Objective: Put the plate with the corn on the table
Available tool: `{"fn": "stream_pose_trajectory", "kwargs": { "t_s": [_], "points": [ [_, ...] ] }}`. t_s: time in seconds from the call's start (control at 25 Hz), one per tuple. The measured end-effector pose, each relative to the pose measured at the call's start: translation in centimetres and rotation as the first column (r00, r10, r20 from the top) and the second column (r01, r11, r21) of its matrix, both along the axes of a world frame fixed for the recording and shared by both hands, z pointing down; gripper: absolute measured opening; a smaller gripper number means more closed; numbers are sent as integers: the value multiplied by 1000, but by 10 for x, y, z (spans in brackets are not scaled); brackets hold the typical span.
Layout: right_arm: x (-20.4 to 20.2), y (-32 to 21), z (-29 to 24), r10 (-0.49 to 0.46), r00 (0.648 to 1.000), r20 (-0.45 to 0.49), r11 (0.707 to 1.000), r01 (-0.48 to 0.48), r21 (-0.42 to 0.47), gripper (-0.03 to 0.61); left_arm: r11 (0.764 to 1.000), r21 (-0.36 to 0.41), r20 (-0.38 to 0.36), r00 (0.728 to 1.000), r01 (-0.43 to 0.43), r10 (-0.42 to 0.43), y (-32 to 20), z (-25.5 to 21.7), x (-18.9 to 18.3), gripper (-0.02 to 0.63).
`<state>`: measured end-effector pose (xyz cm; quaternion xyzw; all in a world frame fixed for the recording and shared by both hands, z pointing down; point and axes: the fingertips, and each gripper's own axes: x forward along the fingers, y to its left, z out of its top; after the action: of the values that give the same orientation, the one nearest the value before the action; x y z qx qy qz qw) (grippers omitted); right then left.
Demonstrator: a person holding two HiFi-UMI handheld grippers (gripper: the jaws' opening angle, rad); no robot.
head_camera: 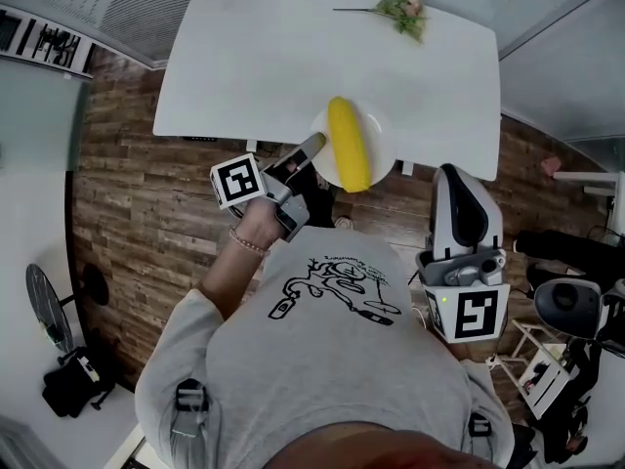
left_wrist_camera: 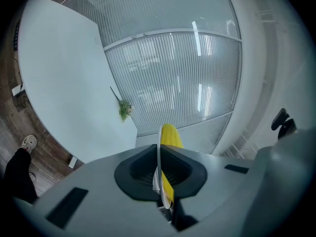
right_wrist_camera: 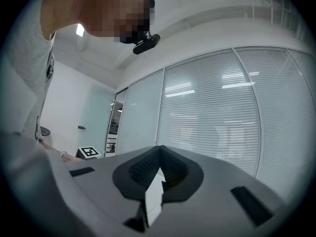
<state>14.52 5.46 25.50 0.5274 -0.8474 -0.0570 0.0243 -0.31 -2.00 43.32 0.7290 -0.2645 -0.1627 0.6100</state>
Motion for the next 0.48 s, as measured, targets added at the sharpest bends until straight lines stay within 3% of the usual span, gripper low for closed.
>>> {"fn": "stream_pose_trajectory", "kwargs": {
  "t_s": [0.48],
  "points": [
    [-36, -97, -9, -13, 1000, -12, 1000, 13, 2, 7, 999, 8, 1, 999, -47, 47, -89, -7, -16, 28]
  ]
}}
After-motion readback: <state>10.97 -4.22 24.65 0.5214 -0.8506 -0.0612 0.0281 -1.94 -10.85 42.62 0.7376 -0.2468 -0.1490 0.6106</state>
